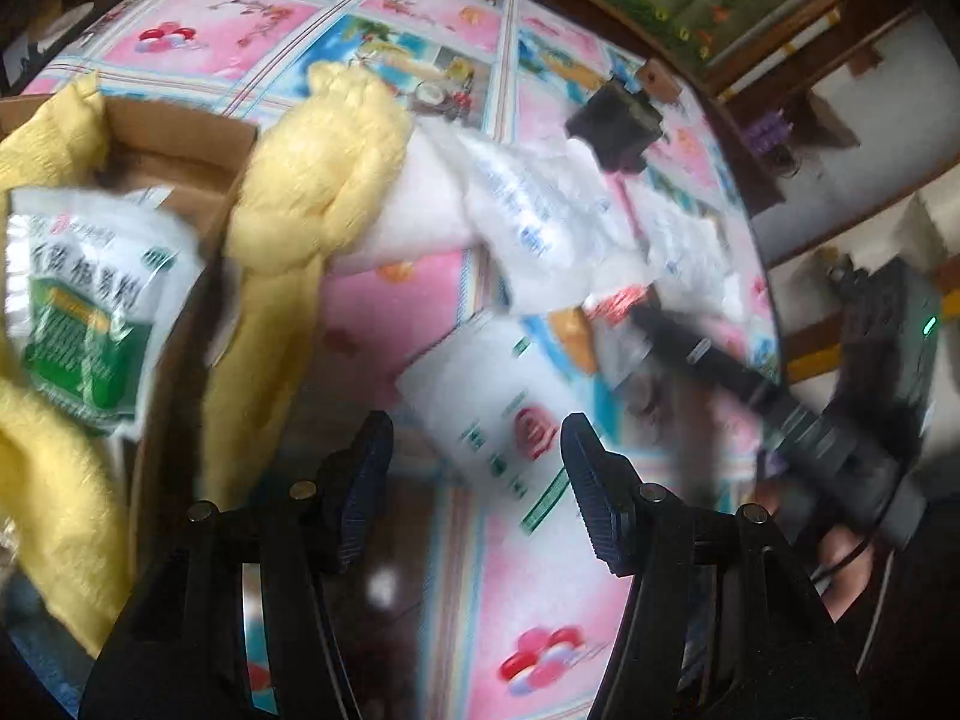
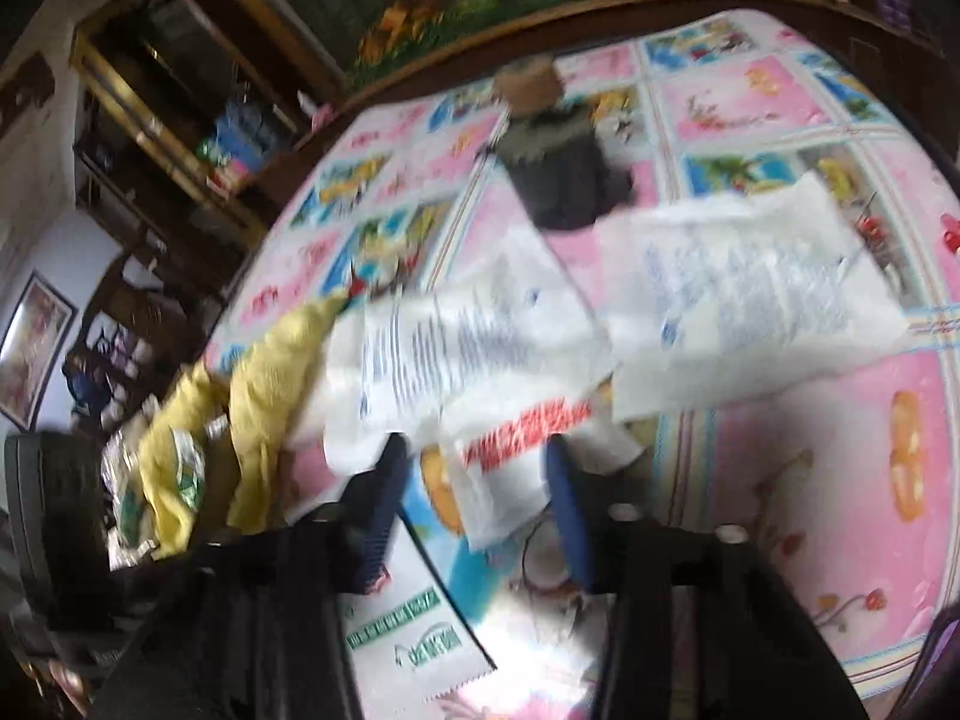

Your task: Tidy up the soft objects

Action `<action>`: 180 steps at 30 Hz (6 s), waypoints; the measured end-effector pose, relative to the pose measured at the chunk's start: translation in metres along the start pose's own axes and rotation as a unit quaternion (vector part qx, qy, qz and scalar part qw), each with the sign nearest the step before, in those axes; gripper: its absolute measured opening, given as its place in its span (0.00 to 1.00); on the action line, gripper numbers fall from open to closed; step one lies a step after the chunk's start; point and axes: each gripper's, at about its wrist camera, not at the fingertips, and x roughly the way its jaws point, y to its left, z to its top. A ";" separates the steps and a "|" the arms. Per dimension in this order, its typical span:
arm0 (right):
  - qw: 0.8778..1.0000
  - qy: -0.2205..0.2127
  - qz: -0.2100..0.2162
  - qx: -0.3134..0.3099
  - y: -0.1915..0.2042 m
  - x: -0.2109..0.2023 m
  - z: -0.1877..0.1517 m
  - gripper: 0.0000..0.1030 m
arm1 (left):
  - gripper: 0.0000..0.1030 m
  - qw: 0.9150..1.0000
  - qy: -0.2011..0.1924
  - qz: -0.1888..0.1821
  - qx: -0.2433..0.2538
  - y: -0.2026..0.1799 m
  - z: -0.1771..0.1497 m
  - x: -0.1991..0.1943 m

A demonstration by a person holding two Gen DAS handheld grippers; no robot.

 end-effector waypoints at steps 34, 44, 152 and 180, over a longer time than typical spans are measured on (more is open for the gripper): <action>0.995 -0.040 0.080 0.044 -0.017 -0.015 -0.003 0.67 | 0.00 0.994 -0.058 -0.088 -0.030 0.028 -0.034 -0.064; 0.987 0.042 0.120 0.101 0.014 0.025 0.010 0.68 | 0.00 0.992 -0.065 -0.096 -0.044 0.051 -0.049 -0.077; 0.981 -0.013 0.039 -0.189 0.236 0.026 -0.026 0.33 | 0.01 0.965 -0.152 -0.174 -0.122 0.224 -0.008 -0.217; 0.984 -0.026 0.153 -0.086 0.189 0.007 -0.038 0.75 | 0.49 0.971 -0.239 -0.009 0.005 0.143 -0.055 -0.218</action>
